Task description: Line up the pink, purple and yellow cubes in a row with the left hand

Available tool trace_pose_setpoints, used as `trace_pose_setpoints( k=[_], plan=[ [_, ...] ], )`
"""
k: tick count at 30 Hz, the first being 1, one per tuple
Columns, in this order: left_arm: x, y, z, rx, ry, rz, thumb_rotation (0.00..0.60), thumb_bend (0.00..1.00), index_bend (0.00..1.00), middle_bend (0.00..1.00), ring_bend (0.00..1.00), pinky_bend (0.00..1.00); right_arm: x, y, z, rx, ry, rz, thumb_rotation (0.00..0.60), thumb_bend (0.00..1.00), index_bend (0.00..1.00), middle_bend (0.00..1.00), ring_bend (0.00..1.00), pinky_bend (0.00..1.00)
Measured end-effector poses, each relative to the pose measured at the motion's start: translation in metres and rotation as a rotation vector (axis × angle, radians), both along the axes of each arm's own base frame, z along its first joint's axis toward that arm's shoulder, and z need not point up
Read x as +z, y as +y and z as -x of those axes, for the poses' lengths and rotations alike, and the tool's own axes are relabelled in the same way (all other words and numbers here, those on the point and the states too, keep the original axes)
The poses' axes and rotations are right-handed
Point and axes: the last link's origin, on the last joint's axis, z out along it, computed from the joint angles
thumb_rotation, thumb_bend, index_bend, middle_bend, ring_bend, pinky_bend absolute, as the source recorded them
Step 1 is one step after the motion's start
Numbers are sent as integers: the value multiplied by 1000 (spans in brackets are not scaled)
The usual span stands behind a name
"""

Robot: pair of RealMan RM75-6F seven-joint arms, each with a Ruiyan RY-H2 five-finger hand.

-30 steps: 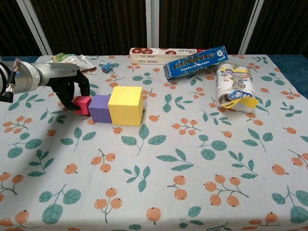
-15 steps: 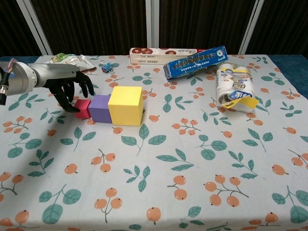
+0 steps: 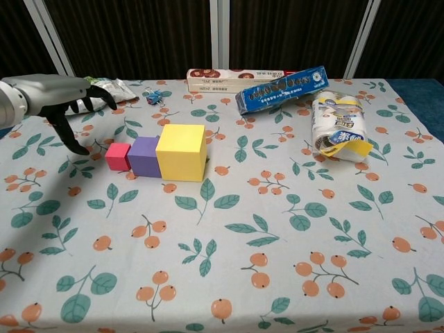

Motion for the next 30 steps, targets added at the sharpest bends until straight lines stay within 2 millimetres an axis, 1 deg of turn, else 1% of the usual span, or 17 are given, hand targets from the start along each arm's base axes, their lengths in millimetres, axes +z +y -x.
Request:
trace_pose_setpoints(
  k=[3,9,14,19,25,30],
  plan=[
    [-9,4,-1,-11,1,-9,600,37,236,195,235,266,1,1,0,-2,3,4,600,0,79,183,20,137],
    [-20,16,-8,-22,-19,-26,600,36,236,195,235,266,2,1,0,-5,4,5,600,0,79,183,20,137],
    [-27,21,-12,-28,-12,-12,600,35,236,195,235,265,2,2,1,-10,5,7,600,0,79,183,20,137],
    [-30,21,-11,-27,17,-9,600,35,236,195,235,266,2,1,1,-14,5,5,600,0,79,183,20,137],
    [-28,20,-9,-9,18,-6,600,35,236,195,235,266,1,1,2,-14,4,1,600,0,79,183,20,137],
    [-29,19,-11,-1,19,8,600,35,236,195,235,266,2,2,2,-16,4,4,600,0,79,182,20,137]
  ],
)
